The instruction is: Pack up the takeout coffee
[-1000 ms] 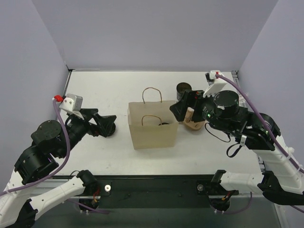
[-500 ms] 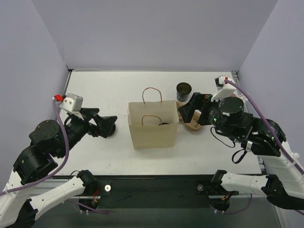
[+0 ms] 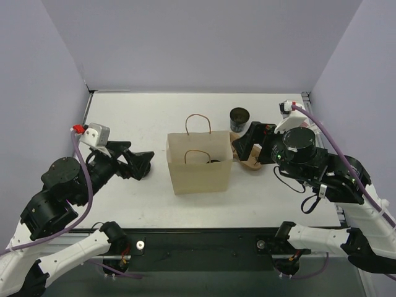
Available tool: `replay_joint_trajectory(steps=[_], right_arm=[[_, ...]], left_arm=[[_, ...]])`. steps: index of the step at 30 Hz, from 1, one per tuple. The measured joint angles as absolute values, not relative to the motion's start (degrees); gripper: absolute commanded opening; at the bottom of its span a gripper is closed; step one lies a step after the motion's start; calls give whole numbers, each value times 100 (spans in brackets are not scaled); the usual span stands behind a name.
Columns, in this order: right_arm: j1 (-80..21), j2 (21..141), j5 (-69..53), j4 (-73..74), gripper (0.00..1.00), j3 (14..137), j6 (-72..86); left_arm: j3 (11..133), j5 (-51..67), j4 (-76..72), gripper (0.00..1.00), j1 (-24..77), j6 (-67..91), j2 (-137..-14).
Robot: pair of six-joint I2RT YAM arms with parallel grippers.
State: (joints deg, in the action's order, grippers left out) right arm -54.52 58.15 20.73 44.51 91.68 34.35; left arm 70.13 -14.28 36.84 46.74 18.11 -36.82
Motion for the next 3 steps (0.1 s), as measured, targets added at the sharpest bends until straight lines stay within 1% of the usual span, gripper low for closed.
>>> replay_joint_trajectory(steps=[3], right_arm=[[-5452, 5780, 2071, 4453, 100, 9091, 3461]], left_arm=[[7008, -1413, 3638, 97, 4674, 1820, -3682]])
